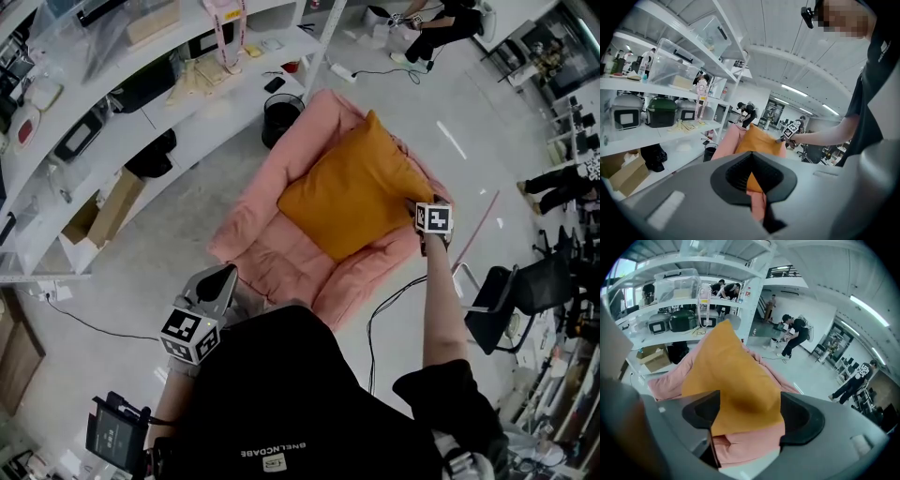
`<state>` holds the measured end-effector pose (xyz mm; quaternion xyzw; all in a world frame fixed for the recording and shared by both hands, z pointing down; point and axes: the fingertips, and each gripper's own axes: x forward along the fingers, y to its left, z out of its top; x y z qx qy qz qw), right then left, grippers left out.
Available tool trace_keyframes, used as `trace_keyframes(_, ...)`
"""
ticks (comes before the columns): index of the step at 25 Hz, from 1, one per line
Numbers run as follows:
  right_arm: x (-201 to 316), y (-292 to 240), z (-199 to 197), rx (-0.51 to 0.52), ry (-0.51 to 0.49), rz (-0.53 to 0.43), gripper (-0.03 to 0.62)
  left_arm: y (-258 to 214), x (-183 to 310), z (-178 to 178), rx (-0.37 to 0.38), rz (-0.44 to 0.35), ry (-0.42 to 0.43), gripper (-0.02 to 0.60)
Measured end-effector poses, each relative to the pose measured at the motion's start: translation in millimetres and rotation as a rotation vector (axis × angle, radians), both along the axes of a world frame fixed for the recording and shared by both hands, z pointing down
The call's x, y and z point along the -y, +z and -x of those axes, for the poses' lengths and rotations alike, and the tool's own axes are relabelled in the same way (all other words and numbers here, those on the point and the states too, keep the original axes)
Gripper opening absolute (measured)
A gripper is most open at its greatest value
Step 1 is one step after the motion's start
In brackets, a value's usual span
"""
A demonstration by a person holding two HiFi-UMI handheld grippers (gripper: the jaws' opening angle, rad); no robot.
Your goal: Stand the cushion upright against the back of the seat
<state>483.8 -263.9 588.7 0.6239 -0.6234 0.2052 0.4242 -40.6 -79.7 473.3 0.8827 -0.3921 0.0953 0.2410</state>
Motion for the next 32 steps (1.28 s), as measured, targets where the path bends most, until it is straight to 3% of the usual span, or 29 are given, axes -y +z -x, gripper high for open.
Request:
trace_keyframes(5, -19.9, 39.6, -10.6, -0.028, -0.033, 0.126, 0.408, 2.2, 3.0, -9.2, 0.008, -0.004, 0.015, 0.014)
trace_keyframes(15, 7.6, 45.7, 4.2, 0.019, 0.001, 0.077, 0.374, 9.4, 1.2, -0.4, 0.028, 0.028, -0.022, 0.014)
trace_keyframes(24, 37.2, 24.4, 28.2, -0.042, -0.056, -0.034, 0.345, 13.9, -1.7, 8.5, 0.028, 0.046, -0.068, 0.014)
trace_keyframes(32, 54.7, -11.3, 86.1, -0.005, -0.156, -0.210, 0.293, 17.1, -0.5, 10.3, 0.026, 0.052, -0.067, 0.014)
